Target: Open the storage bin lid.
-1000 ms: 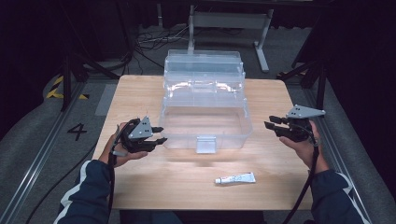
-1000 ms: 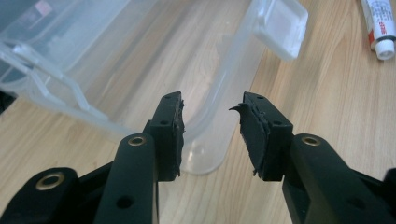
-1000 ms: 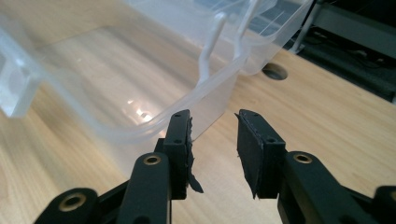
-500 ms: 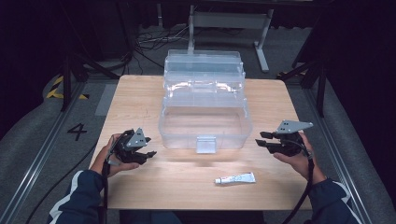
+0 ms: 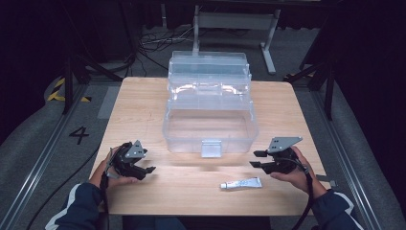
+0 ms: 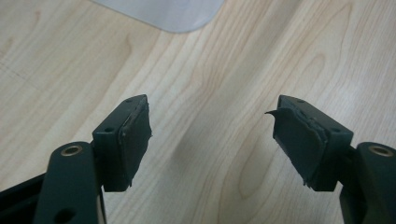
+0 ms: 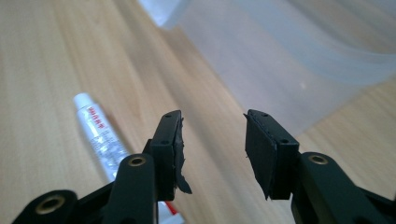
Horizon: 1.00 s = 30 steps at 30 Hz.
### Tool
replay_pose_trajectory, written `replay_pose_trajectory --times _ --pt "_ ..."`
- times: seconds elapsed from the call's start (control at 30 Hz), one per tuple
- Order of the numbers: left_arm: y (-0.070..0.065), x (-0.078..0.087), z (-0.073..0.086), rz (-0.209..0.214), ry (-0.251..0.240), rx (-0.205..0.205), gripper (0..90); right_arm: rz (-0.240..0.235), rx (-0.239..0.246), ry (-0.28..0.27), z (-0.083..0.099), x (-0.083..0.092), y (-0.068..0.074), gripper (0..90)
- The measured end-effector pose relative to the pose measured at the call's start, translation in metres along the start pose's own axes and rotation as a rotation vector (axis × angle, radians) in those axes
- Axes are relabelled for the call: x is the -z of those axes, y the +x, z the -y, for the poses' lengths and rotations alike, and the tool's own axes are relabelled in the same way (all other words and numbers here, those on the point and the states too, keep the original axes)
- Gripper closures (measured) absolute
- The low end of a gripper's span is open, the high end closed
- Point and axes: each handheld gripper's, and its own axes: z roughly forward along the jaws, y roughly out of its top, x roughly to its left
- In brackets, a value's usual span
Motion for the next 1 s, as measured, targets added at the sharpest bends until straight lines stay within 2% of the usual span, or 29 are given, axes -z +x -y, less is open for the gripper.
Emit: replay_pose_trajectory --times 0.07,0.2,0.3,0.47,0.67,0.77,0.9,1.0 --pt "0.0 -0.003 0.002 0.019 0.023 0.01 27.1 -0.029 0.033 0.034 -0.002 -0.007 0.006 56.0" --pt "0.002 -0.006 0.006 0.037 0.029 0.018 25.2 -0.078 0.074 0.067 -0.005 -0.017 0.014 55.0" --pt "0.002 -0.008 0.009 0.049 0.007 0.038 24.3 -0.1 0.095 0.086 -0.007 -0.022 0.018 54.2" --pt "0.002 -0.011 0.012 0.061 -0.019 0.065 23.3 -0.119 0.094 0.094 -0.008 -0.024 0.023 54.0" --pt "0.004 -0.013 0.016 0.078 -0.049 0.09 22.6 -0.176 0.137 0.134 -0.009 -0.031 0.038 53.4" --pt "0.004 -0.013 0.016 0.081 -0.049 0.09 22.3 -0.192 0.148 0.155 -0.006 -0.031 0.042 52.1" --pt "0.004 -0.013 0.016 0.079 -0.051 0.092 22.0 -0.19 0.144 0.157 -0.004 -0.031 0.041 51.9" --pt "0.004 -0.013 0.016 0.08 -0.052 0.091 21.9 -0.188 0.163 0.173 -0.006 -0.034 0.043 51.8"
